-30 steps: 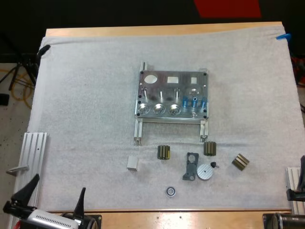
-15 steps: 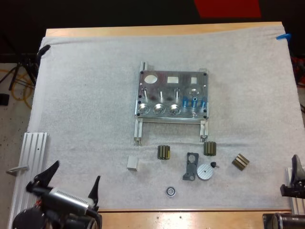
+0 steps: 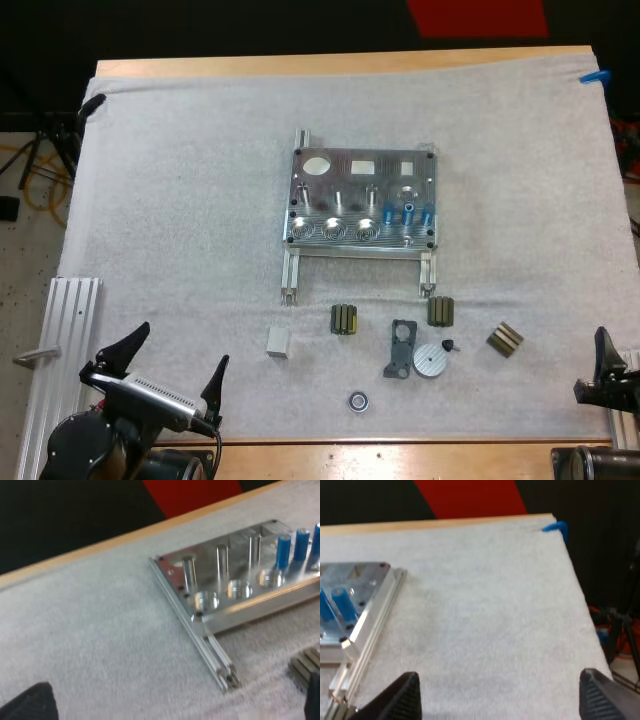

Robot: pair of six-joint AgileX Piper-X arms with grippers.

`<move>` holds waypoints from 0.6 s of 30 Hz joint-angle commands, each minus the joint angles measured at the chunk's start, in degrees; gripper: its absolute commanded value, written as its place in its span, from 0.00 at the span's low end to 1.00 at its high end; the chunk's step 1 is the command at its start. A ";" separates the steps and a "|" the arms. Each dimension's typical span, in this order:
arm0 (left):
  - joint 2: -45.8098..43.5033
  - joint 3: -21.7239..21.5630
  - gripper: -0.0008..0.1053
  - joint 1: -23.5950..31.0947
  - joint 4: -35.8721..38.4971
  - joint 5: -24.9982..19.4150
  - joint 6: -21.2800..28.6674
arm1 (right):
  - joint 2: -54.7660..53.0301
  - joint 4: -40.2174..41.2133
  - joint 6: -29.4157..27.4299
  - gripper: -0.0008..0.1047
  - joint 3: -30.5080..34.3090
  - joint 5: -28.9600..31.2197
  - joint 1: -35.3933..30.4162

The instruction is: Load cells from left to right

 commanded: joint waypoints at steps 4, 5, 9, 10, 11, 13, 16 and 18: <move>-7.92 0.58 0.93 0.10 2.02 0.30 -0.75 | -2.33 -0.59 0.95 0.61 2.09 -2.84 -0.07; -7.92 0.67 0.93 0.10 1.82 0.30 -0.75 | -2.33 -0.74 1.21 0.61 2.17 -2.99 -0.07; -7.92 2.23 0.93 0.10 -1.40 0.46 -0.85 | -2.33 -0.81 1.61 0.61 2.19 -2.98 -0.07; -7.92 2.29 0.93 0.10 -1.54 0.46 -1.38 | -2.33 -0.81 1.61 0.61 2.19 -2.98 -0.07; -7.92 2.28 0.93 0.10 -1.53 0.46 -1.48 | -2.33 -0.81 1.61 0.61 2.19 -2.98 -0.07; -7.92 2.28 0.93 0.10 -1.55 0.46 -1.48 | -2.33 -0.81 1.61 0.61 2.19 -2.98 -0.07; -7.92 2.28 0.93 0.10 -1.55 0.46 -1.37 | -2.33 -0.81 1.61 0.61 2.19 -2.98 -0.07; -7.92 2.28 0.93 0.10 -1.55 0.46 -1.37 | -2.33 -0.81 1.61 0.61 2.19 -2.75 -0.07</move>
